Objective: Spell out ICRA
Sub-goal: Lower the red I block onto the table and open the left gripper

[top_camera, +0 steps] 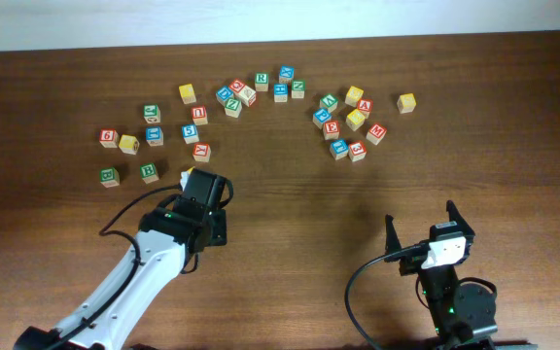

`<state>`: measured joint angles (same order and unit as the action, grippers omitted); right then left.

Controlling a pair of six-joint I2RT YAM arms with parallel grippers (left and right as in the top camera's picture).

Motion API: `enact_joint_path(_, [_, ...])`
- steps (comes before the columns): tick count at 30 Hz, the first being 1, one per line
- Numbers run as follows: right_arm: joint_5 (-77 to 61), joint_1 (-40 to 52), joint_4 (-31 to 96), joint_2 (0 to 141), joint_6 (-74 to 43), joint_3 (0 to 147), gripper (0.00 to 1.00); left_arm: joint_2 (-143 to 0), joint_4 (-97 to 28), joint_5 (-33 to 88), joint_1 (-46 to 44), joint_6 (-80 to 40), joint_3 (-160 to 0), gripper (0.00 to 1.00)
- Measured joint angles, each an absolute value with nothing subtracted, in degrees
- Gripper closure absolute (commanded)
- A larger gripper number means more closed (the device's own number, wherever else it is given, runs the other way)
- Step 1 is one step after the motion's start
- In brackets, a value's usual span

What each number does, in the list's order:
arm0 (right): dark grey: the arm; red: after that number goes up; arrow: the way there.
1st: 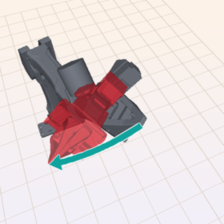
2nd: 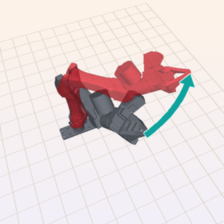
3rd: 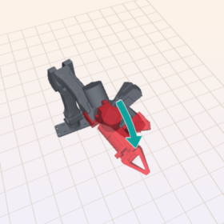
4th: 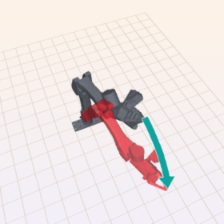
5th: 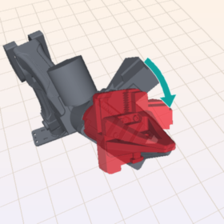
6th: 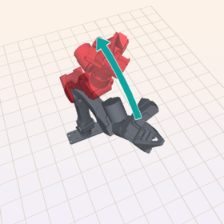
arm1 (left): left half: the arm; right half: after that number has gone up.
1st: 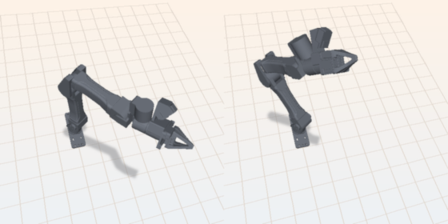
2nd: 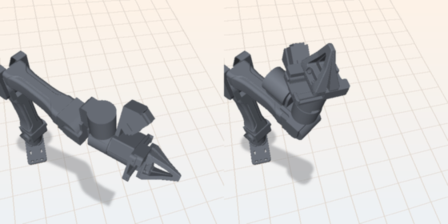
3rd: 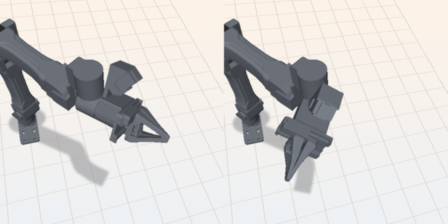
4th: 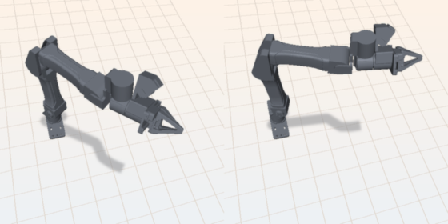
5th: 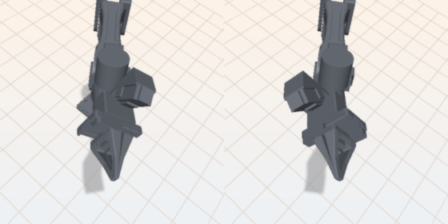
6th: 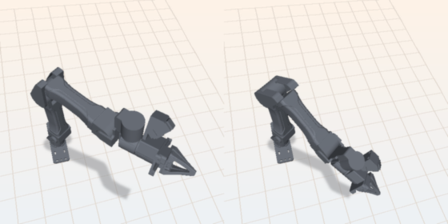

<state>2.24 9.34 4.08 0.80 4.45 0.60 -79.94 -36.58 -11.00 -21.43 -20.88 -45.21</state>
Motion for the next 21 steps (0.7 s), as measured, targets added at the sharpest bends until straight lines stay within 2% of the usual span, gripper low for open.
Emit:
enact_joint_path(17, [2.22,9.34,4.08,0.80,4.43,0.60,0.02,-79.94,-35.05,-12.34,-21.43,-20.88,-43.53,0.86])
enact_joint_path(21, [2.22,9.34,4.08,0.80,4.47,0.60,0.02,-79.94,-33.39,-12.53,-21.43,-20.86,-43.13,0.81])
